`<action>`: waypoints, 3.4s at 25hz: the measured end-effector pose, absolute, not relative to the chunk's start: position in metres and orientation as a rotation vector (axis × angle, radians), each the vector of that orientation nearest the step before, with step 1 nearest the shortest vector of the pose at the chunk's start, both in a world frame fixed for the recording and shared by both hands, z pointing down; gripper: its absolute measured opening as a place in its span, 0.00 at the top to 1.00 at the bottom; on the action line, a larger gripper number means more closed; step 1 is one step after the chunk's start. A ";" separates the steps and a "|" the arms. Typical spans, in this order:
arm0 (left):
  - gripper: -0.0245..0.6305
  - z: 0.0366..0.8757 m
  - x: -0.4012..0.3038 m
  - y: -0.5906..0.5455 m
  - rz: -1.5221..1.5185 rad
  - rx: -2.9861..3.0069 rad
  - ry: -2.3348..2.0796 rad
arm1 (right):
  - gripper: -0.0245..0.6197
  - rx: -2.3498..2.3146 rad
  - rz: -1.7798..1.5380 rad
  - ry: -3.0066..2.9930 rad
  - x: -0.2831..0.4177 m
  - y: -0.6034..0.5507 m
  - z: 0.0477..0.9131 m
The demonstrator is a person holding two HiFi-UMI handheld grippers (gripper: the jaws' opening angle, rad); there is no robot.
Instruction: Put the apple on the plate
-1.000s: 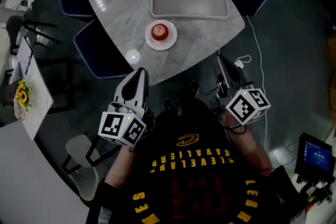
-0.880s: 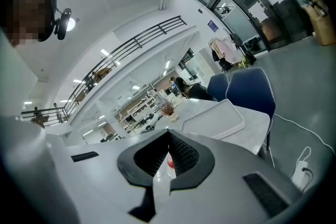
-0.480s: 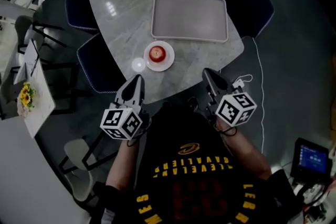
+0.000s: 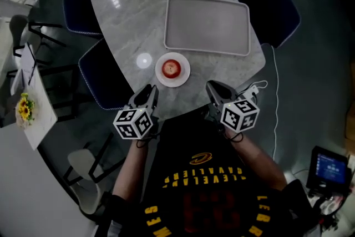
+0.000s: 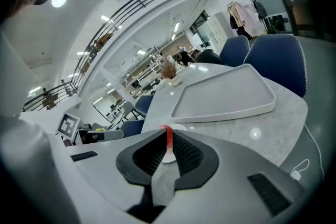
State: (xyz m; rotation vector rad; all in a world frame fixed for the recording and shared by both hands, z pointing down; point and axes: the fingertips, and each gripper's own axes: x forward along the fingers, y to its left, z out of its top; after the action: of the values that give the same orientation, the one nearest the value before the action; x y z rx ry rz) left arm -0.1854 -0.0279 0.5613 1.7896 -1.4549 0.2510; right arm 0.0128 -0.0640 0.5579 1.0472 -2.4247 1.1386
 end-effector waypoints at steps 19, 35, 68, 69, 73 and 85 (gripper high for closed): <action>0.84 0.672 -0.204 -0.077 0.380 1.617 -1.271 | 0.89 0.943 1.168 -2.146 -0.041 -0.108 0.685; 0.82 0.702 -0.194 -0.070 0.325 1.514 -1.136 | 0.89 0.937 1.269 -2.056 -0.054 -0.109 0.705; 0.91 0.582 -0.105 -0.080 0.012 1.591 -1.047 | 0.92 1.133 1.675 -2.260 0.047 -0.105 0.582; 0.91 0.573 -0.100 -0.079 -0.006 1.598 -1.039 | 0.92 1.141 1.693 -2.277 0.053 -0.104 0.572; 0.91 0.546 -0.082 -0.086 -0.058 1.630 -1.023 | 0.92 1.157 1.739 -2.355 0.073 -0.111 0.542; 0.93 0.477 -0.042 -0.106 -0.294 1.671 -0.966 | 0.92 1.154 1.819 -2.505 0.116 -0.129 0.478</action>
State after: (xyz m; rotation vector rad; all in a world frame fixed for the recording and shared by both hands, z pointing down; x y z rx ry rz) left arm -0.0423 -0.1057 0.4768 1.6708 -0.9656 -0.2940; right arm 0.1163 -0.1289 0.4783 1.1538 -2.5050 1.8191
